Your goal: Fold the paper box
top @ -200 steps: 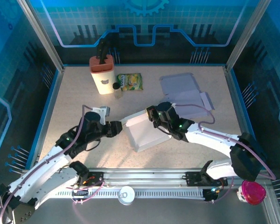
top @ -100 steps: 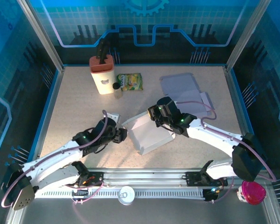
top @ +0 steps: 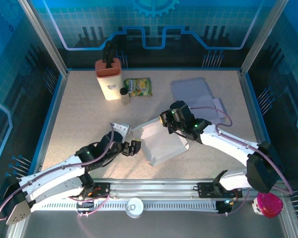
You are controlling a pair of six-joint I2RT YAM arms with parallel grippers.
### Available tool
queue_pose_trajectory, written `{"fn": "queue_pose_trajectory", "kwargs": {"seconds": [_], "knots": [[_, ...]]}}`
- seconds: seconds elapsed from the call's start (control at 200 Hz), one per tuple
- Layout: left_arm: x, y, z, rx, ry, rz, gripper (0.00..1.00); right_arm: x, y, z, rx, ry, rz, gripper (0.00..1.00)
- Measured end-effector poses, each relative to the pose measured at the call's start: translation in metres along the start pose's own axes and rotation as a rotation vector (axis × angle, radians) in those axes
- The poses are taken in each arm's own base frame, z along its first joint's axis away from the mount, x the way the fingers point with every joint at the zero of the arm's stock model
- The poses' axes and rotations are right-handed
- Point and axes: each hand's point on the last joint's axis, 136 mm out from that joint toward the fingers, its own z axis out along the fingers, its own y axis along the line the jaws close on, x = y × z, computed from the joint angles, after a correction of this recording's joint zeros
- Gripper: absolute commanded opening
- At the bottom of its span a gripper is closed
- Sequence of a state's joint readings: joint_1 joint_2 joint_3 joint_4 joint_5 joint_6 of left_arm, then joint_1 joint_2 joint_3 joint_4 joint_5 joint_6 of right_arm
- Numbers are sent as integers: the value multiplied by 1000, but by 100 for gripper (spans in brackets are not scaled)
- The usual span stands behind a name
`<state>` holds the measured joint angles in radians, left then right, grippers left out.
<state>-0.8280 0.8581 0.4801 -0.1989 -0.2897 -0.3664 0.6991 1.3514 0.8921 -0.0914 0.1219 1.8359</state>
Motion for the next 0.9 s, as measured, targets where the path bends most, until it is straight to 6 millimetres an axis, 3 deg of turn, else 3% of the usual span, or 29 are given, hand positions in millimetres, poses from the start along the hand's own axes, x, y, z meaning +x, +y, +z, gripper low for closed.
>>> {"fn": "queue_pose_trajectory", "kwargs": {"seconds": [0.085,0.22,0.255,0.4,0.45,0.555,0.68,0.81,0.9], "knots": [[10,8,10,-49,40,14,77,1,0,0,0,3,0,0],[22,25,23,-157,83,44,58,1,-1,0,4,4,0,0],[24,29,25,-184,88,52,51,1,-1,0,4,7,0,0],[24,36,31,-228,86,65,0,3,1,0,-2,17,-2,0],[22,36,31,-231,75,58,0,3,3,1,-11,21,-4,3],[19,35,31,-230,59,47,0,4,8,3,-50,29,-15,35],[20,34,31,-223,61,6,0,0,-1,8,-90,15,-41,60],[19,31,27,-220,80,-55,0,4,-13,1,-148,-20,-101,72],[14,28,24,-217,83,-95,0,14,-4,-13,-217,-34,-136,78]]}}
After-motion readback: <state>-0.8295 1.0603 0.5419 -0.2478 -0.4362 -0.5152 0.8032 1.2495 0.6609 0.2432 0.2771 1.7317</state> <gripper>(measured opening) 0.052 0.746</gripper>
